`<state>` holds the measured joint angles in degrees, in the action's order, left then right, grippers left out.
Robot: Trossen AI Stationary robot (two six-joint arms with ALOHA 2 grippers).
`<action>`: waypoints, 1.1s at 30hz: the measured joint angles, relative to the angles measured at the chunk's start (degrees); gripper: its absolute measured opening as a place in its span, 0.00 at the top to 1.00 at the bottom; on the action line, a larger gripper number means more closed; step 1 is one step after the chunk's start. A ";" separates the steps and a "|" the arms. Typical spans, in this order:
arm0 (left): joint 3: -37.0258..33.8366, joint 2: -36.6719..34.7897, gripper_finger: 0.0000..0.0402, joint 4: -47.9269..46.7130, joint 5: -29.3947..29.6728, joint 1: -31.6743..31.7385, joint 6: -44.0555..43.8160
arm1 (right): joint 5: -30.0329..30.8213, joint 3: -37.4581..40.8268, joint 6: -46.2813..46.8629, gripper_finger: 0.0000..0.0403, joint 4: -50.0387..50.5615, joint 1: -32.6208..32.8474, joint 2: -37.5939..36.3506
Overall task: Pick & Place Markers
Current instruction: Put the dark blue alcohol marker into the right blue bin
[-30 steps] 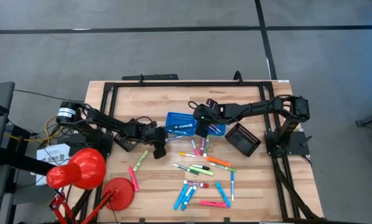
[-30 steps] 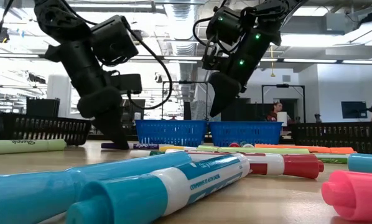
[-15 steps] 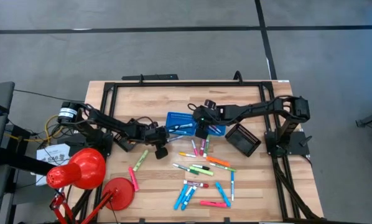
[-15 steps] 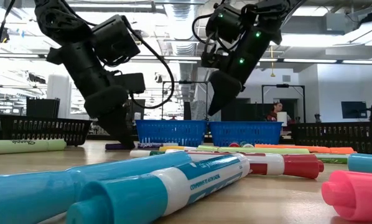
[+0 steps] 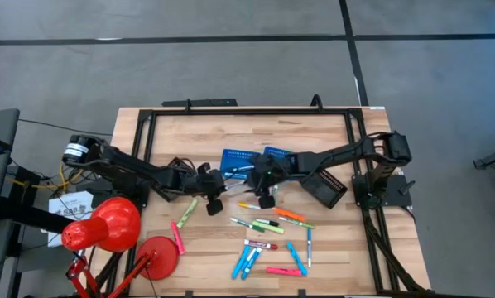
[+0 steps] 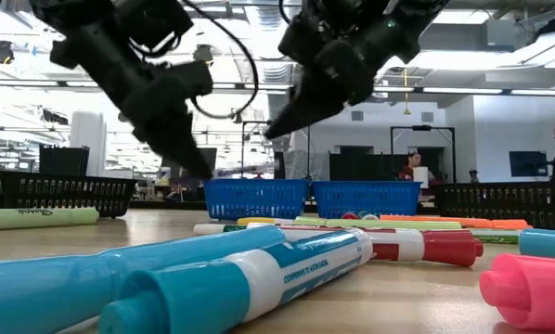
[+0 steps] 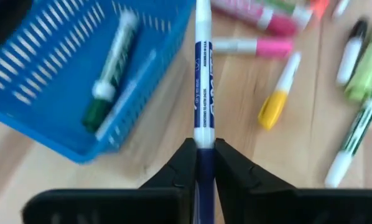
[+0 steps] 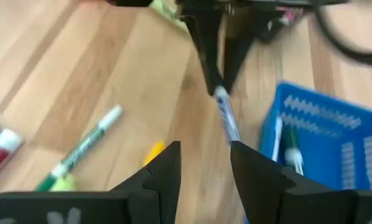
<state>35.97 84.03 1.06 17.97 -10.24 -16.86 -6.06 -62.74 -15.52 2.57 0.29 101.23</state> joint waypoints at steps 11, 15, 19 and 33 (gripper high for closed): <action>-0.05 -1.84 0.91 0.12 1.26 -0.15 0.36 | 7.10 0.00 -5.46 0.68 -9.96 0.09 6.05; -0.05 -1.86 0.91 0.65 0.73 -0.28 0.62 | 8.20 0.00 -5.96 0.68 -10.76 -0.06 6.07; -0.05 -1.86 0.91 0.69 0.05 -0.26 0.61 | 8.22 0.00 -5.98 0.68 -11.72 -0.15 6.07; -0.05 -1.88 0.90 2.36 2.43 0.69 3.21 | 7.74 0.00 -9.00 0.82 -10.89 -0.33 6.07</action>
<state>35.92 82.15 3.42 20.39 -9.55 -13.65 1.68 -62.74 -24.52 -8.32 -0.03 107.31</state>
